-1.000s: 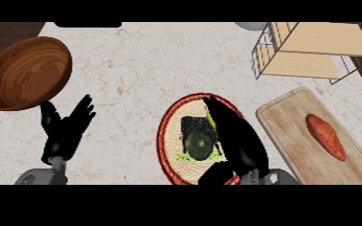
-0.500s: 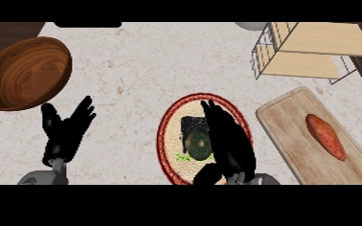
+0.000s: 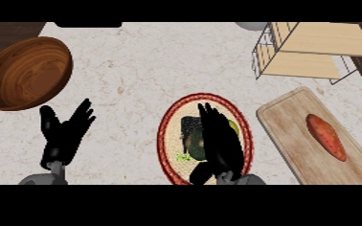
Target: Pick the squash from the placemat and place it in the tiered shelf
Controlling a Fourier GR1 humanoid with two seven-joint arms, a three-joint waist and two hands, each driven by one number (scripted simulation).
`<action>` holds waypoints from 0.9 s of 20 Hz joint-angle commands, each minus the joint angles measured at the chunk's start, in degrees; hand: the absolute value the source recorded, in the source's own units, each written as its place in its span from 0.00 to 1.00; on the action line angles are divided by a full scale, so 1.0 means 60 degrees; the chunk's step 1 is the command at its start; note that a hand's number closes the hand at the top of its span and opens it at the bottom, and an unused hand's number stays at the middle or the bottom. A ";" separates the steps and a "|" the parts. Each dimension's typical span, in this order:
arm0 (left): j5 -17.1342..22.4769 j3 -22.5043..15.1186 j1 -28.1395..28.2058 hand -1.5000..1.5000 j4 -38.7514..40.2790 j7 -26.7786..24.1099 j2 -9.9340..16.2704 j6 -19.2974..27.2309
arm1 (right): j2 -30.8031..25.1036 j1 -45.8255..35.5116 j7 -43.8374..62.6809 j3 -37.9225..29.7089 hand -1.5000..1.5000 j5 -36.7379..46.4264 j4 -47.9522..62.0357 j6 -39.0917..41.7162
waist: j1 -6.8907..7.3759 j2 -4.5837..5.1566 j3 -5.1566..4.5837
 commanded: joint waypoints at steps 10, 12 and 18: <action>-0.0366 0.0449 -0.0465 0.50 0.0161 0.0184 -0.0196 -0.0282 | 0.0128 -0.0757 -0.1284 -0.0156 0.00 0.0350 0.3010 -0.2284 | 0.0019 0.0021 -0.0010; -0.0426 0.0289 0.0320 0.50 -0.0579 0.0143 -0.0444 -0.0255 | 0.0127 -0.0898 -0.1650 -0.0702 0.00 0.0163 0.2814 -0.1885 | 0.0026 0.0010 -0.0010; -0.0612 0.0337 -0.0100 0.50 -0.0751 0.0890 -0.0537 -0.0185 | 0.0130 -0.1051 -0.2071 -0.0230 0.00 -0.0078 0.3844 -0.2726 | 0.0023 0.0012 -0.0009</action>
